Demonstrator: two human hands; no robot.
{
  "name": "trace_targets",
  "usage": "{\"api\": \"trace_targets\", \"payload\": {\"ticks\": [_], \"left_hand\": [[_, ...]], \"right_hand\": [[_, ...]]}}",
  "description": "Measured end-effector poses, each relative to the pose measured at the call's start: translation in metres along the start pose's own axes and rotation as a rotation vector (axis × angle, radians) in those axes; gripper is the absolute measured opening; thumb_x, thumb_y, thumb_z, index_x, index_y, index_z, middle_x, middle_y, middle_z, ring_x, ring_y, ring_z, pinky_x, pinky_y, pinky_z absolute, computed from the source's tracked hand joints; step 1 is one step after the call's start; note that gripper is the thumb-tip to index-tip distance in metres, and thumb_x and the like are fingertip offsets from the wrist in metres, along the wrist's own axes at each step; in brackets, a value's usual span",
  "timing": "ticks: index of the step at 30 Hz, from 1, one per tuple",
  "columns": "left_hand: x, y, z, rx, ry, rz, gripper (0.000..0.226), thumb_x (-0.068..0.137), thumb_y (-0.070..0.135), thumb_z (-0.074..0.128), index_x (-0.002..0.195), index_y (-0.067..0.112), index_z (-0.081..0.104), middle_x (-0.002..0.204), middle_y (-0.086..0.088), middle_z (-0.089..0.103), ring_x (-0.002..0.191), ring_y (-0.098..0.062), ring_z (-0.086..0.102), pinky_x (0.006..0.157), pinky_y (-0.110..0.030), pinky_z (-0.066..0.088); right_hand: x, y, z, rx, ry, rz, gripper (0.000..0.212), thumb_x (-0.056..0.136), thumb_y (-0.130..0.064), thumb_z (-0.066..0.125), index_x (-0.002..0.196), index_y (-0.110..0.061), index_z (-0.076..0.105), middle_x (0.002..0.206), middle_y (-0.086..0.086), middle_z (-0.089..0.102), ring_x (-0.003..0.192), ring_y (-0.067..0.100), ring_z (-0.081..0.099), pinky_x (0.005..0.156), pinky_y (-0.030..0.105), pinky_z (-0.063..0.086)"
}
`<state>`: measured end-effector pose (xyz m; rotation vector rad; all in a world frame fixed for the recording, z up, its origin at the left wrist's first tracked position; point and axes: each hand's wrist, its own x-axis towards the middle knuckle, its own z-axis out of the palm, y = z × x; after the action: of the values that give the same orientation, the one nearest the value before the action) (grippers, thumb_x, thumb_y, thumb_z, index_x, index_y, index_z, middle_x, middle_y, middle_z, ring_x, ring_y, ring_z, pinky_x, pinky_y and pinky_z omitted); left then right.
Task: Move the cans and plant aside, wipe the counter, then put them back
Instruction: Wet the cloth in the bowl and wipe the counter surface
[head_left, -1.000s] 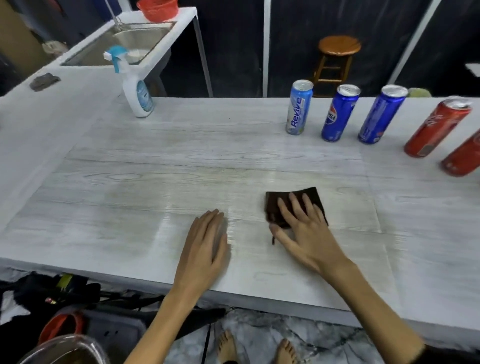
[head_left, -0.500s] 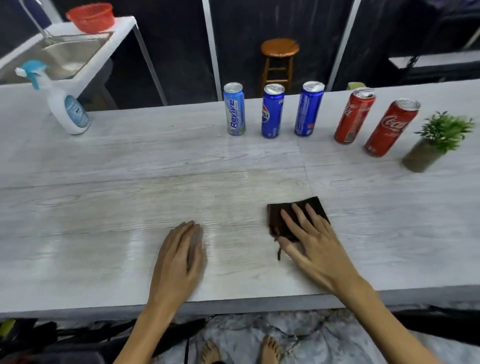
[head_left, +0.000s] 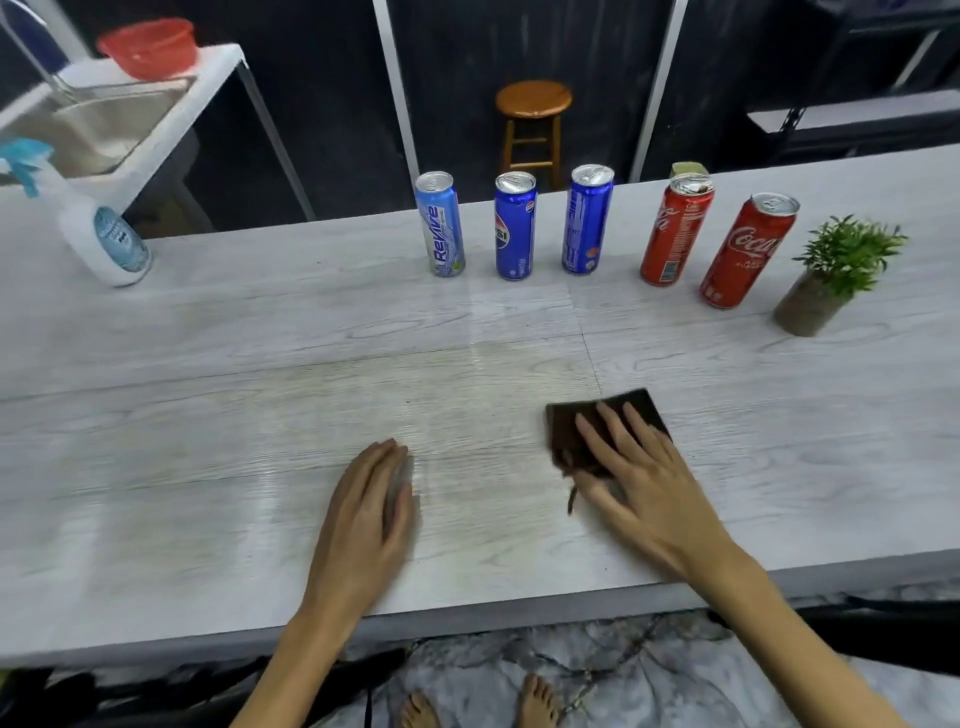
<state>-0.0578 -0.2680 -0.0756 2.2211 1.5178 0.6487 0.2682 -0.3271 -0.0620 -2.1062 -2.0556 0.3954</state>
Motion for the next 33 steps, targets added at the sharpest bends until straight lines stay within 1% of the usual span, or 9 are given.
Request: {"api": "trace_targets", "payload": {"ticks": [5,9,12,15,18,23,28,31,33], "left_hand": [[0.002,-0.005,-0.001,0.014,0.009,-0.013,0.049,0.105,0.029,0.048,0.151,0.014,0.048,0.158,0.007,0.043,0.147,-0.004,0.033,0.121,-0.014,0.019],[0.008,-0.009,-0.002,0.019,0.026,-0.012,0.049,0.105,0.034,0.044,0.150,0.015,0.049,0.157,0.007,0.043,0.148,-0.005,0.033,0.122,-0.023,0.025],[0.009,-0.018,-0.007,0.032,0.040,-0.030,0.050,0.105,0.033,0.044,0.151,0.015,0.048,0.158,0.006,0.043,0.149,-0.007,0.033,0.123,-0.029,0.028],[0.007,-0.027,-0.013,0.040,0.049,-0.074,0.049,0.105,0.029,0.047,0.151,0.012,0.048,0.159,0.004,0.043,0.149,-0.008,0.033,0.124,-0.030,0.028],[0.007,-0.031,-0.019,0.037,0.058,-0.118,0.051,0.103,0.029,0.047,0.152,0.012,0.047,0.159,0.003,0.042,0.150,-0.008,0.031,0.123,-0.027,0.025],[0.001,-0.033,-0.026,0.024,0.071,-0.138,0.057,0.102,0.038,0.040,0.152,0.013,0.046,0.160,0.004,0.041,0.150,-0.009,0.031,0.124,-0.034,0.029],[-0.002,-0.037,-0.031,0.021,0.094,-0.156,0.057,0.103,0.041,0.038,0.151,0.012,0.048,0.158,0.001,0.043,0.150,-0.013,0.035,0.122,-0.040,0.034],[-0.002,-0.043,-0.035,0.017,0.109,-0.161,0.049,0.106,0.035,0.042,0.149,0.013,0.049,0.157,0.003,0.045,0.148,-0.012,0.036,0.121,-0.040,0.034],[-0.005,-0.050,-0.040,0.004,0.123,-0.195,0.048,0.105,0.032,0.046,0.150,0.016,0.047,0.157,0.005,0.043,0.148,-0.010,0.035,0.121,-0.040,0.034]], "right_hand": [[0.071,-0.049,0.009,0.020,-0.001,-0.014,0.072,0.102,-0.063,0.039,0.165,-0.032,0.020,0.174,-0.001,0.011,0.161,0.024,-0.002,0.129,0.041,0.005],[0.043,-0.095,0.034,0.016,-0.050,-0.252,0.073,0.102,-0.067,0.032,0.165,-0.035,0.017,0.174,-0.005,0.008,0.161,0.019,-0.008,0.131,0.042,0.002],[0.007,-0.073,0.032,0.065,-0.083,-0.324,0.069,0.101,-0.073,0.023,0.164,-0.044,0.012,0.173,-0.014,0.005,0.160,0.009,-0.010,0.130,0.039,0.002],[0.009,-0.023,0.013,0.021,-0.059,-0.242,0.068,0.101,-0.074,0.020,0.162,-0.048,0.006,0.173,-0.017,0.002,0.159,0.007,-0.011,0.131,0.040,0.006],[0.057,0.000,-0.006,0.033,-0.043,-0.089,0.078,0.094,-0.077,0.015,0.163,-0.042,0.011,0.174,-0.010,0.006,0.161,0.015,-0.007,0.131,0.041,0.006],[0.148,-0.035,0.004,0.063,-0.023,-0.022,0.073,0.100,-0.065,0.038,0.164,-0.032,0.025,0.174,0.001,0.015,0.161,0.027,0.001,0.128,0.044,0.006],[0.154,-0.124,0.037,0.043,-0.049,-0.248,0.072,0.102,-0.063,0.040,0.164,-0.032,0.024,0.174,0.001,0.015,0.161,0.026,-0.001,0.129,0.043,0.003],[0.108,-0.160,0.054,0.045,-0.069,-0.446,0.070,0.101,-0.060,0.044,0.163,-0.031,0.029,0.172,0.002,0.022,0.161,0.027,0.008,0.130,0.042,0.007],[0.066,-0.157,0.059,0.070,-0.103,-0.524,0.069,0.101,-0.063,0.040,0.162,-0.034,0.029,0.172,-0.002,0.021,0.161,0.023,0.007,0.130,0.037,0.000]]}}
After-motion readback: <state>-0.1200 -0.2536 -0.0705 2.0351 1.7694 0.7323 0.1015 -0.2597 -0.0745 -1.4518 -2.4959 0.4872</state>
